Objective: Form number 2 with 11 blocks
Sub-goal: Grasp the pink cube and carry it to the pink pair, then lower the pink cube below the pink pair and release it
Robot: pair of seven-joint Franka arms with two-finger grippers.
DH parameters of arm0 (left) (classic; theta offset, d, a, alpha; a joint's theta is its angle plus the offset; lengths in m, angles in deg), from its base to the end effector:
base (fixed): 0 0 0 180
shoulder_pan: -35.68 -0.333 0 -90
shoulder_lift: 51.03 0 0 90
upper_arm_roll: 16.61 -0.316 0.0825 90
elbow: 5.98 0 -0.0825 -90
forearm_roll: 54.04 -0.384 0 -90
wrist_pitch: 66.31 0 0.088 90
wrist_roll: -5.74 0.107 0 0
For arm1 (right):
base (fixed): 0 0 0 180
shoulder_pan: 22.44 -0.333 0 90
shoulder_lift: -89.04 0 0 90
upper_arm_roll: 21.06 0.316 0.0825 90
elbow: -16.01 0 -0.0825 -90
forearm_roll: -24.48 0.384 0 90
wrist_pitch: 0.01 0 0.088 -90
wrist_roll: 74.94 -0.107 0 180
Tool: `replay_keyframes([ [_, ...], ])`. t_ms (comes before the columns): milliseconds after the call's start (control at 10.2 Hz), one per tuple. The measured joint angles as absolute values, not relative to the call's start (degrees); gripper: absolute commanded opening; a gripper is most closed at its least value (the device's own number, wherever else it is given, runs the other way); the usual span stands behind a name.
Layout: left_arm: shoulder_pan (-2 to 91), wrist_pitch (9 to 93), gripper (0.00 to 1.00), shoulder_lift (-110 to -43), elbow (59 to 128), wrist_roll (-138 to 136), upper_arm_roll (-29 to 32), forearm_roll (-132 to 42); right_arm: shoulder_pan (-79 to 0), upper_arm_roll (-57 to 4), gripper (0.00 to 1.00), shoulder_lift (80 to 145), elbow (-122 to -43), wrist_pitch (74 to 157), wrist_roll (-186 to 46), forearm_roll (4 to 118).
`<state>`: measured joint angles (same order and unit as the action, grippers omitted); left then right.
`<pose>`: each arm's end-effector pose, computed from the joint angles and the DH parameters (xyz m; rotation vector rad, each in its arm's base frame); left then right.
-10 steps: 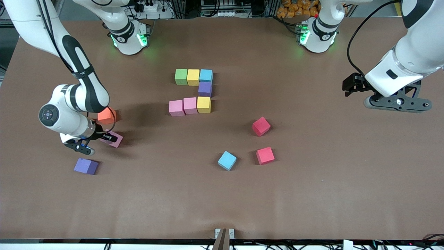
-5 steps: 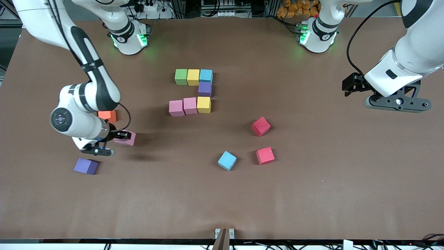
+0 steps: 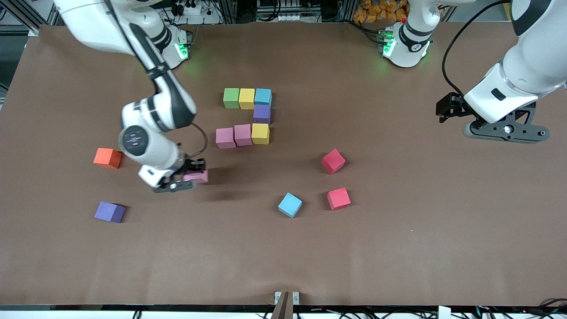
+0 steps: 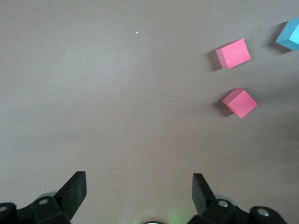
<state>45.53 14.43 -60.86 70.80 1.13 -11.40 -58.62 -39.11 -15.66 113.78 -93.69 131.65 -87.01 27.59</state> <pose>0.5736 -0.1390 0.6205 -3.0468 0.2642 0.1368 0.5770 0.2323 0.2655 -3.0714 -0.1996 0.1053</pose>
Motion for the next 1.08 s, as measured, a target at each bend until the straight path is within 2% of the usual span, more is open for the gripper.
replay_keyframes([
  [196,45.5,14.4,1.0,-60.9,70.8,1.1,-11.4,-58.6,-42.7,-15.7,0.0,115.6,-93.8,134.4,-91.0,27.6],
  [491,45.6,14.4,1.0,-60.9,70.8,1.1,-11.4,-58.6,-43.8,-15.7,0.0,117.5,-94.4,135.2,-92.5,27.6],
  [1081,45.6,14.4,1.0,-60.9,70.8,1.1,-11.4,-58.6,-44.8,-15.7,0.0,116.4,-98.4,137.8,-92.6,27.6],
])
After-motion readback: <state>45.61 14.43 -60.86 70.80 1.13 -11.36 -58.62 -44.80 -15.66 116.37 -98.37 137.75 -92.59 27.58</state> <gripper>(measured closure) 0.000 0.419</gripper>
